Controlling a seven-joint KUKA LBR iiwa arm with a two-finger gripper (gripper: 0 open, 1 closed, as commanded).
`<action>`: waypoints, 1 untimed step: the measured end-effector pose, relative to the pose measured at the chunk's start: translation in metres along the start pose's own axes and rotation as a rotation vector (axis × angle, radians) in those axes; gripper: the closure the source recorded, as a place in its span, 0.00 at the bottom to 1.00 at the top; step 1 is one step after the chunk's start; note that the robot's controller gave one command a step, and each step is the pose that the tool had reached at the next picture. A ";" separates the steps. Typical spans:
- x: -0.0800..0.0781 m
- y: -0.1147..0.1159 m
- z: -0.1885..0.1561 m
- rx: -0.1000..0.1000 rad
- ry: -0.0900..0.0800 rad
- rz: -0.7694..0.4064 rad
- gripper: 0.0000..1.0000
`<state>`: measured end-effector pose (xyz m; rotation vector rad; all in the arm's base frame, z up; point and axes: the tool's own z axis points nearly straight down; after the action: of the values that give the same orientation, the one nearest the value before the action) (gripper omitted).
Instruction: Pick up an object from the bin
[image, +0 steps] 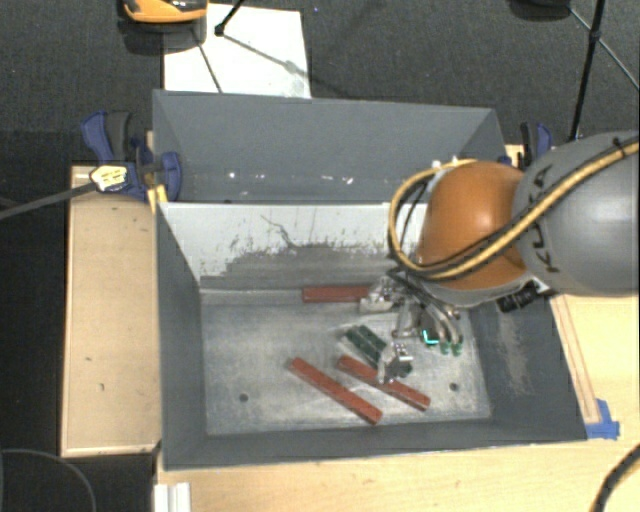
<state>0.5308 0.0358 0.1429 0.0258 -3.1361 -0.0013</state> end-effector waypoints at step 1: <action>-0.002 0.000 -0.004 0.000 -0.007 0.001 0.00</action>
Offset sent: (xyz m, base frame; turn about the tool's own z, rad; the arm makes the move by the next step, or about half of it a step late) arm -0.0165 -0.0194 -0.0729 0.0964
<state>0.5327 0.0356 0.1466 0.0245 -3.1435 -0.0016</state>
